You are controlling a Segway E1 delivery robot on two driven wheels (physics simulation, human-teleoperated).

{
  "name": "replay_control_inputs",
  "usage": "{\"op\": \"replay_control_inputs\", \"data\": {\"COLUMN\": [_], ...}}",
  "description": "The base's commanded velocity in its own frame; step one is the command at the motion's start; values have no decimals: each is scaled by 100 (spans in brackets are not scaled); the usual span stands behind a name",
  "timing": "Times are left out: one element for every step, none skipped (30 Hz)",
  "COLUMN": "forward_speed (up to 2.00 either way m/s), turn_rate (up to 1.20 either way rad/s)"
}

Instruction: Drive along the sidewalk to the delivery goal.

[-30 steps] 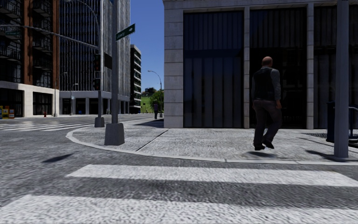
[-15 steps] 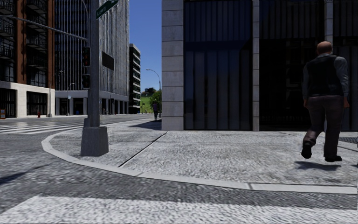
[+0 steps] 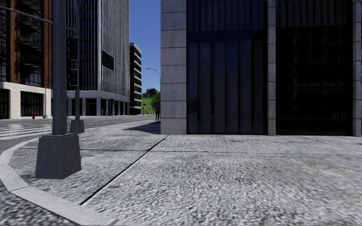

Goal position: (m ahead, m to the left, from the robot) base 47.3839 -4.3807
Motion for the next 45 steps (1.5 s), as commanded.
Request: {"op": "replay_control_inputs", "data": {"forward_speed": [200,200,200,200,196,191,185,185,169,160,149,136,129,129,128,128,128,127,127,127,127,127,127,127,127,127,127,127,127,127,127,127,127,127,127,127,127,127,128,200,200,200,200,200,200], "turn_rate": [0,0,0,0,0,0,0,0,0,0,0,4,11,11,16,18,22,25,25,29,36,38,39,39,39,39,39,41,44,44,47,47,48,48,48,48,48,48,48,48,48,48,48,48,48]}}
